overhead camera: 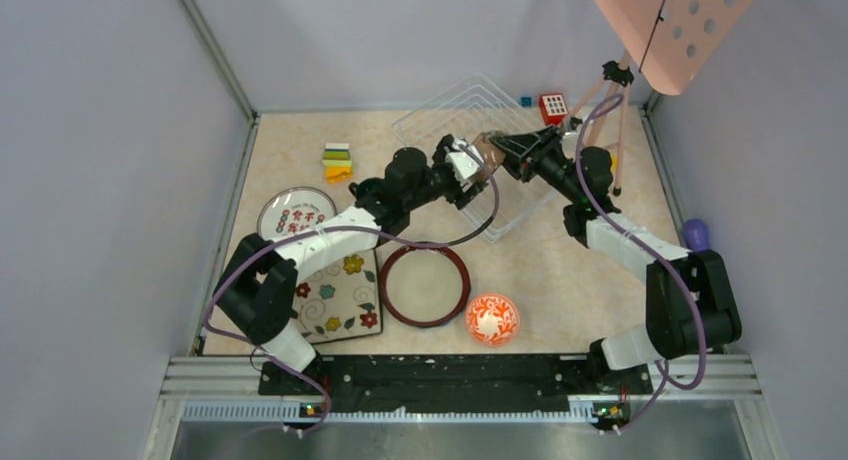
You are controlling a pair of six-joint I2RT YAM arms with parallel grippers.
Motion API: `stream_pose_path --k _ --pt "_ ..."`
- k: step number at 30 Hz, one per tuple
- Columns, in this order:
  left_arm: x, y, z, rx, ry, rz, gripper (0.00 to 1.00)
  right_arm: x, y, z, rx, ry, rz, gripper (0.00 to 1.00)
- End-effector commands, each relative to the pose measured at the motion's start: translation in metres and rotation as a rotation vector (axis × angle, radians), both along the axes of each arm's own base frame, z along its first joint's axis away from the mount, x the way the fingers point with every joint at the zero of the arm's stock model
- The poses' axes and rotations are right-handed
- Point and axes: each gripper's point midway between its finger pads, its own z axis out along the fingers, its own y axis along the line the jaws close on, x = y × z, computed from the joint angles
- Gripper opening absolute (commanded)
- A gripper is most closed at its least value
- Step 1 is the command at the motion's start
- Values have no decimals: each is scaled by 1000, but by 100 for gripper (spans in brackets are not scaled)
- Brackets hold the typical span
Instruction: Load the mixed dishes into the dish rack
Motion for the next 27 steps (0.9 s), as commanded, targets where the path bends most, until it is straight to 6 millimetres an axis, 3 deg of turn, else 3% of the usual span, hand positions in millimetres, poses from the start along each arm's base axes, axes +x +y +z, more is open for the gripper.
stream_pose_path --k 1,7,9,10,16,27 --pt "18 18 36 -1 -165 111 0 -9 2 16 -31 -96 16 42" --pt "26 18 35 18 -195 133 0 -6 -14 -10 -117 -20 -45 74" --pt "30 17 31 27 -193 142 0 -5 -20 -17 -146 0 -66 94" --pt "32 16 29 36 -196 143 0 -5 -25 -21 -164 14 -79 98" --pt "40 12 16 67 -193 145 0 -8 -47 -33 -256 54 -137 99" --pt "50 5 12 79 -194 152 0 -15 -80 -49 -426 121 -210 99"
